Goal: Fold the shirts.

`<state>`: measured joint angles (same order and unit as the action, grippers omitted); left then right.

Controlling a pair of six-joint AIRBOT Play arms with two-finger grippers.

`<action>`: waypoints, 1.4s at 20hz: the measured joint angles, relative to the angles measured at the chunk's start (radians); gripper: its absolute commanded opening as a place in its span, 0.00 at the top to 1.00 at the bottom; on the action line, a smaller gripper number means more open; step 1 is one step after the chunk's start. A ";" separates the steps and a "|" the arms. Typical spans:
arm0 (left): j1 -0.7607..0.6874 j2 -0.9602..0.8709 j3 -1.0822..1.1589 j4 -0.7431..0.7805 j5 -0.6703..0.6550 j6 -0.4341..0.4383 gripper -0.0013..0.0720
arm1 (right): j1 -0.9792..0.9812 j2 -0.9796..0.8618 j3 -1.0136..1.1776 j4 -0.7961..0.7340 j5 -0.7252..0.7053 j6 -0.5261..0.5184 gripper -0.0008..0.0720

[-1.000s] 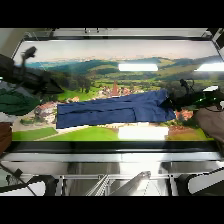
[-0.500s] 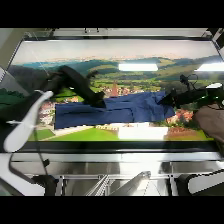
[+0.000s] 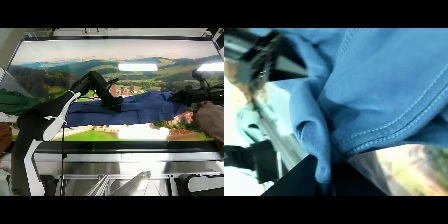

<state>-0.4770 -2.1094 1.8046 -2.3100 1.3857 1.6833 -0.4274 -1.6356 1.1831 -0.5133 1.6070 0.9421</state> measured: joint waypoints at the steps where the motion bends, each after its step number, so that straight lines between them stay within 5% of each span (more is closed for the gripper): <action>1: -0.013 -0.016 0.025 -0.006 0.003 -0.001 0.94 | -0.014 0.011 0.000 0.016 0.014 0.000 0.97; 7: -0.068 -0.069 0.190 -0.022 0.048 0.000 0.94 | -0.030 0.051 0.000 0.131 0.087 0.000 0.97; 12: 0.069 0.157 0.119 0.063 0.142 0.034 0.94 | 0.126 0.114 0.000 0.187 0.055 0.042 0.97; 16: 0.309 0.476 -0.235 0.105 0.124 0.092 0.94 | 0.437 0.163 0.000 0.263 -0.147 0.070 0.97; 21: 0.653 0.854 -0.752 0.113 0.064 0.155 0.94 | 0.869 0.079 0.002 0.372 -0.603 0.075 0.95; 23: 0.747 0.955 -0.901 0.077 0.026 0.180 0.94 | 0.992 0.000 0.016 0.447 -0.759 0.028 0.22; 28: 0.843 1.113 -1.048 0.008 -0.032 0.219 0.94 | 1.116 -0.124 0.059 0.625 -0.884 -0.102 0.20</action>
<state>0.3664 -0.9966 0.7563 -2.3020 1.3533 1.9018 0.6884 -1.7596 1.2419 0.1116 0.7227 0.8402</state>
